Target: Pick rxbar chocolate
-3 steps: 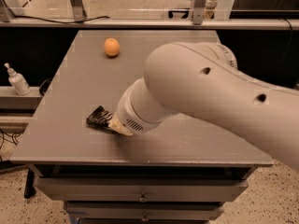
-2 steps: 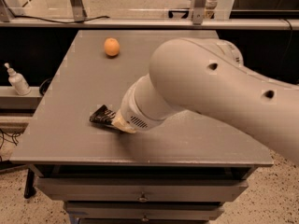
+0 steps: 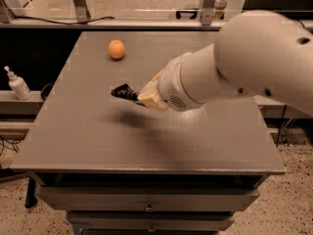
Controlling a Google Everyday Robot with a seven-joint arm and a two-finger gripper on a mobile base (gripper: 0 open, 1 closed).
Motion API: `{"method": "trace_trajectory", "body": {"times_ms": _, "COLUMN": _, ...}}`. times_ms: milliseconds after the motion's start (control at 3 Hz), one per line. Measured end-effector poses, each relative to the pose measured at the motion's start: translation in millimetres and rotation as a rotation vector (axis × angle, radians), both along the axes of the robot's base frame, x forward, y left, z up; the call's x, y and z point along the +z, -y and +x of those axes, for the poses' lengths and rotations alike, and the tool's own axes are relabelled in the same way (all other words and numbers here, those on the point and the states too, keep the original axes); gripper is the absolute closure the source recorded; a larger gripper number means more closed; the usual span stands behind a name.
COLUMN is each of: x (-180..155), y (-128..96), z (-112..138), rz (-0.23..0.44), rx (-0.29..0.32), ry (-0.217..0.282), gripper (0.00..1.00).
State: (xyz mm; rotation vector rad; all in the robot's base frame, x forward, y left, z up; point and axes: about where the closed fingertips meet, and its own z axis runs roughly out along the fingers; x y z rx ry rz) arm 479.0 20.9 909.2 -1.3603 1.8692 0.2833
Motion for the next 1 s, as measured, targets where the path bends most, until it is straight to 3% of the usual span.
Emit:
{"method": "trace_trajectory", "body": {"times_ms": 333, "x": 35.0, "y": 11.8, "z": 18.8, "rz": 0.119, "rx": 0.001, "ry": 0.097, "gripper": 1.0}}
{"method": "trace_trajectory", "body": {"times_ms": 667, "x": 45.5, "y": 8.3, "z": 15.2, "rz": 0.138, "rx": 0.04, "ry": 0.137, "gripper": 1.0}}
{"method": "trace_trajectory", "body": {"times_ms": 1000, "x": 45.5, "y": 7.2, "z": 15.0, "rz": 0.137, "rx": 0.042, "ry": 0.137, "gripper": 1.0}}
